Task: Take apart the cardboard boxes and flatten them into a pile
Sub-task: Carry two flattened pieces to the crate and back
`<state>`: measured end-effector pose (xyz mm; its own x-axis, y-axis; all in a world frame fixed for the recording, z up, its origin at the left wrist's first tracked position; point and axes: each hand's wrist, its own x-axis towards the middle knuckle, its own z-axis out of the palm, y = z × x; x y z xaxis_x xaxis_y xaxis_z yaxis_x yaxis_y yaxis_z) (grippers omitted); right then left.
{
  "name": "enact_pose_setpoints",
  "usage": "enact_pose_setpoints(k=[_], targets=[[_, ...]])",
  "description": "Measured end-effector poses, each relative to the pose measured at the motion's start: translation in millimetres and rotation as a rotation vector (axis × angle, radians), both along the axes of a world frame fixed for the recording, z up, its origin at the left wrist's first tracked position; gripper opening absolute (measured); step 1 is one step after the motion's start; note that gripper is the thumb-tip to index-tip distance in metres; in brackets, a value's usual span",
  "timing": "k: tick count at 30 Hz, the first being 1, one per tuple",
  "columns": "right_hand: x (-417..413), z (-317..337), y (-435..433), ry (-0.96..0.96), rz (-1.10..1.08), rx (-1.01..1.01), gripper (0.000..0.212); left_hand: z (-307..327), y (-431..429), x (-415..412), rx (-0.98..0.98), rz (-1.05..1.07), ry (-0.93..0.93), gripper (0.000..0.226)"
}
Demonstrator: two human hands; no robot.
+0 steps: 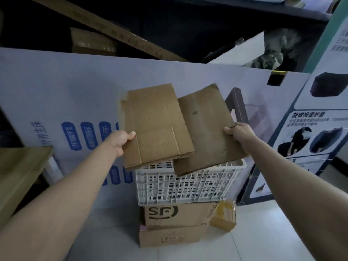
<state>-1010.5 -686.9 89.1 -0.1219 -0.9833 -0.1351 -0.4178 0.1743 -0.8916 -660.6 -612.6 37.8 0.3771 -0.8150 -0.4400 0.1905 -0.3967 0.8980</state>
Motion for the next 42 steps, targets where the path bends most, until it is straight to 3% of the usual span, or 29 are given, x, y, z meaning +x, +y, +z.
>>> enact_pose_setpoints(k=[10, 25, 28, 31, 34, 36, 38, 39, 42], targets=[[21, -35, -103, 0.033, 0.154, 0.175, 0.033, -17, -70, -32, 0.088, 0.049, 0.051, 0.041], [37, -87, -167, -0.084, 0.322, 0.378, 0.039, -50, -113, -105, 0.216, 0.188, 0.152, 0.02], [30, -78, -173, -0.152, 0.379, 0.428, 0.035, -58, -119, -118, 0.198, 0.286, 0.141, 0.045], [18, -73, -188, -0.2, 0.438, 0.474, 0.044, -68, -123, -127, 0.168, 0.362, 0.163, 0.072], [3, -67, -197, -0.155, 0.527, 0.524, 0.051, -64, -122, -150, 0.188, 0.367, 0.232, 0.036], [-8, -68, -202, -0.023, 0.646, 0.558, 0.048, -63, -124, -162, 0.175, 0.381, 0.247, 0.032], [-16, -69, -204, 0.041, 0.672, 0.549, 0.032, -64, -126, -171, 0.142, 0.434, 0.296, 0.03], [-18, -71, -209, 0.034, 0.626, 0.521, 0.037, -65, -127, -177, 0.114, 0.45, 0.322, 0.03], [-25, -96, -235, -0.027, 0.376, 0.41, 0.116, -66, -128, -194, 0.028, 0.504, 0.367, 0.031]])
